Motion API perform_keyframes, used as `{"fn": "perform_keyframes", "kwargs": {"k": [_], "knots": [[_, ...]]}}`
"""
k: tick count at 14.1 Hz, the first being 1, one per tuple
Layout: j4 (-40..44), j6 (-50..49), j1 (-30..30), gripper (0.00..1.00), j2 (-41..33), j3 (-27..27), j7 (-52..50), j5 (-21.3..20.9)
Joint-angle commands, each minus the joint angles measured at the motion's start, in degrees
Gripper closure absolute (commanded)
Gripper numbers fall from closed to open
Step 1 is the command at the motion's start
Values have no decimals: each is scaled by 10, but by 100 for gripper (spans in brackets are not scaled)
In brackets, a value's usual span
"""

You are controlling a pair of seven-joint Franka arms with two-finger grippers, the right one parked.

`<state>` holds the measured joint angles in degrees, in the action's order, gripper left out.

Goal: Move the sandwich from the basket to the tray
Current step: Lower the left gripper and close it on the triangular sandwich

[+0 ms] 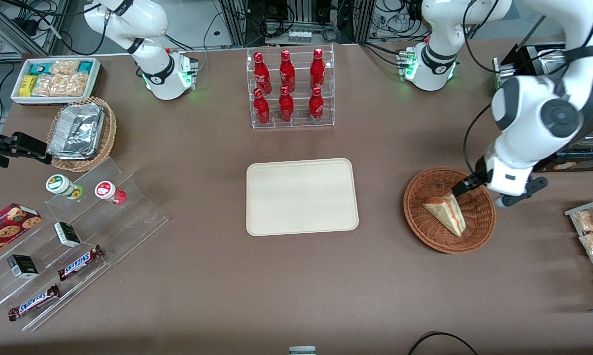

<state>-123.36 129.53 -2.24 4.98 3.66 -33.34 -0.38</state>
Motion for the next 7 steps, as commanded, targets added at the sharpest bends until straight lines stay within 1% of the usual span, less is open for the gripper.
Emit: {"fn": "perform_keyframes", "kwargs": {"k": [1, 4, 7], "knots": [[-25, 36, -3, 0, 1, -3, -17, -1], [-28, 73, -3, 0, 33, -3, -30, -1], [-31, 95, -3, 0, 49, -3, -37, -1]]}}
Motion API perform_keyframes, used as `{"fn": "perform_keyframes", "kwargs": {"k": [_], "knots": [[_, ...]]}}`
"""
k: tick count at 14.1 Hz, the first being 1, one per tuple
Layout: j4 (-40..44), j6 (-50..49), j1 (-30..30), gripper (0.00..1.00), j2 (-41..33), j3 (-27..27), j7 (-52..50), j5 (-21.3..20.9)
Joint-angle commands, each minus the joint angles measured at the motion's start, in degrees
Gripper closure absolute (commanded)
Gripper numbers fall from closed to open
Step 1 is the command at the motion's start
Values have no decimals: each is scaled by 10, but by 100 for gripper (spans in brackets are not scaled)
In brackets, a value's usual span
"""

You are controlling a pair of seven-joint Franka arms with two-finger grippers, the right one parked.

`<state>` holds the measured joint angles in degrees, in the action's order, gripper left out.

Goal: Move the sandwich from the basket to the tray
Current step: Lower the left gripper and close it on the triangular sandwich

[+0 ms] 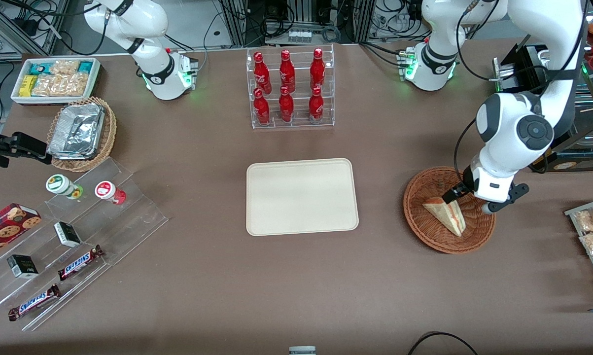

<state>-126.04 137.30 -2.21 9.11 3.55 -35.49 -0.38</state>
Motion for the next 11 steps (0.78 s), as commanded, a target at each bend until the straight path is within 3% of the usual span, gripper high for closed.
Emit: {"fn": "perform_keyframes", "kwargs": {"k": [1, 11], "knots": [[-4, 26, -3, 0, 13, -2, -15, -1], [-10, 89, -4, 0, 59, -2, -15, -3]]}}
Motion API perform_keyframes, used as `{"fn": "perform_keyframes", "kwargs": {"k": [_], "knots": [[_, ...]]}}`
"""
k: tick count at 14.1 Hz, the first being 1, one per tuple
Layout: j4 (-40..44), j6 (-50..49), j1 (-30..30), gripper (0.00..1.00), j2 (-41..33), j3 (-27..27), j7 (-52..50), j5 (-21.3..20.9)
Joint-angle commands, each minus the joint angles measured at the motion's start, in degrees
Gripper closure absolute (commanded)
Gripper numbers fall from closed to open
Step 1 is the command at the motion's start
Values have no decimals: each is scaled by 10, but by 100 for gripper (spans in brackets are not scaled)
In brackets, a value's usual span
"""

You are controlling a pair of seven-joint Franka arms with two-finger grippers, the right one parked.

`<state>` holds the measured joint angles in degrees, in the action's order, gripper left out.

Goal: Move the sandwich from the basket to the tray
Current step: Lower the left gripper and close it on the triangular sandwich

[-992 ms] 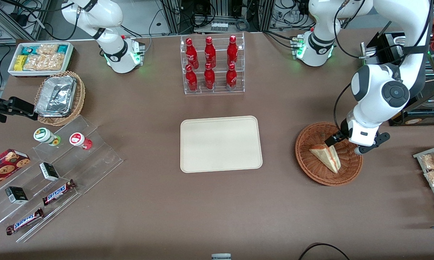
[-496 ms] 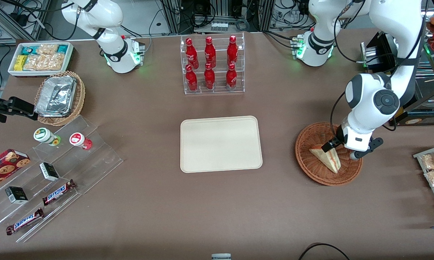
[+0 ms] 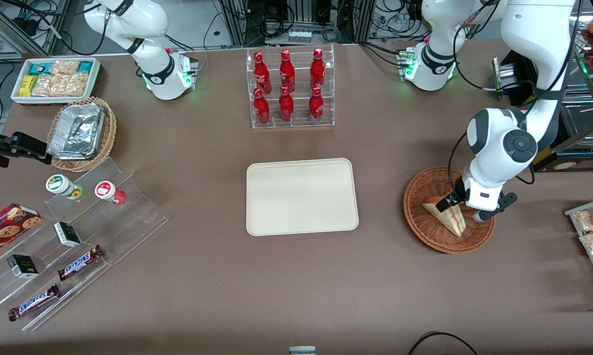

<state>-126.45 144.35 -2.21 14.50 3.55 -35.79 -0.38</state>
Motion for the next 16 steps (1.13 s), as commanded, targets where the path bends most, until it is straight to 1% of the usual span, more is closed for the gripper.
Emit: {"fn": "perform_keyframes", "kwargs": {"k": [1, 2, 3, 4, 5, 6, 7, 8, 10, 11, 13, 14, 16], "knots": [[-6, 22, -4, 0, 10, -2, -12, -3], [-6, 26, -6, 3, 14, -2, -12, -3], [-6, 28, -14, 14, 15, -2, -12, -3], [-6, 27, -16, 32, 16, -2, -16, -3], [-6, 26, -16, 55, 15, -2, -24, -3], [-5, 24, -15, 76, 14, -2, -24, -3], [-3, 23, -15, 94, 13, -2, -26, -3], [-1, 23, -16, 100, 12, -2, -26, -3], [9, 8, -16, 100, 7, -3, -23, -4], [20, -22, -16, 100, -2, -3, -21, -8], [58, -103, -17, 100, -23, -2, -11, -15], [84, -144, -22, 100, -27, 1, 3, -25], [160, -254, -50, 100, -26, 8, 19, -30]]}}
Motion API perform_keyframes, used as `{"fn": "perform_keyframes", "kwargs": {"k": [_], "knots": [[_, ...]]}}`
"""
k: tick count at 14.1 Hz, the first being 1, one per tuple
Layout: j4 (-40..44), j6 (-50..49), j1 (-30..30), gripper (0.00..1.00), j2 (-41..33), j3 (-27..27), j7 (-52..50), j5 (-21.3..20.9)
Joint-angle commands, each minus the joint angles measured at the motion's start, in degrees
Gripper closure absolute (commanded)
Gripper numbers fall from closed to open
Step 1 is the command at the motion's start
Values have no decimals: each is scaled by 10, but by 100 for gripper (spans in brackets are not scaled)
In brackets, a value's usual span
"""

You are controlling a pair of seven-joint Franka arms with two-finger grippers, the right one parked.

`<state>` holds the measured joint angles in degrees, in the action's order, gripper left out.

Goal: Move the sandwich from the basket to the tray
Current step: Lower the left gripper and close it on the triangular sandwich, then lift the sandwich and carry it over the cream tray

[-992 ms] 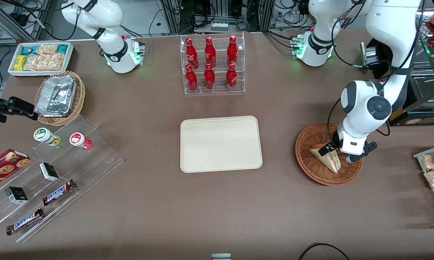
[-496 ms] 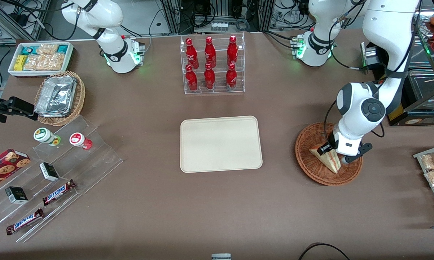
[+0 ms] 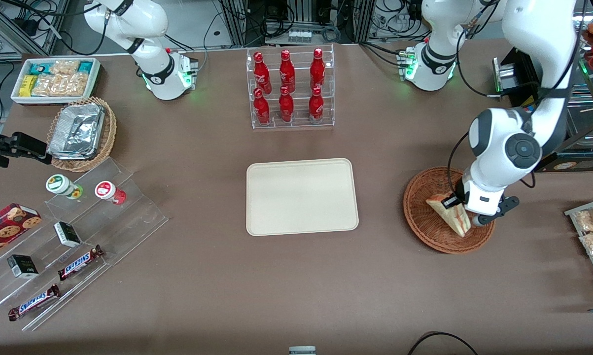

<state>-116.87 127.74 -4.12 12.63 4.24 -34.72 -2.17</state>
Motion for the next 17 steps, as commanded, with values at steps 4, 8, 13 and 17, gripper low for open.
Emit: {"fn": "perform_keyframes", "kwargs": {"k": [4, 8, 13, 17], "knots": [[169, -189, -107, 100, 10, 2, 9, -9], [216, -189, -202, 100, 43, 2, -2, -3], [297, -181, -289, 100, 147, 2, -31, 17], [319, -117, -340, 100, 201, 2, -63, 16]]}}
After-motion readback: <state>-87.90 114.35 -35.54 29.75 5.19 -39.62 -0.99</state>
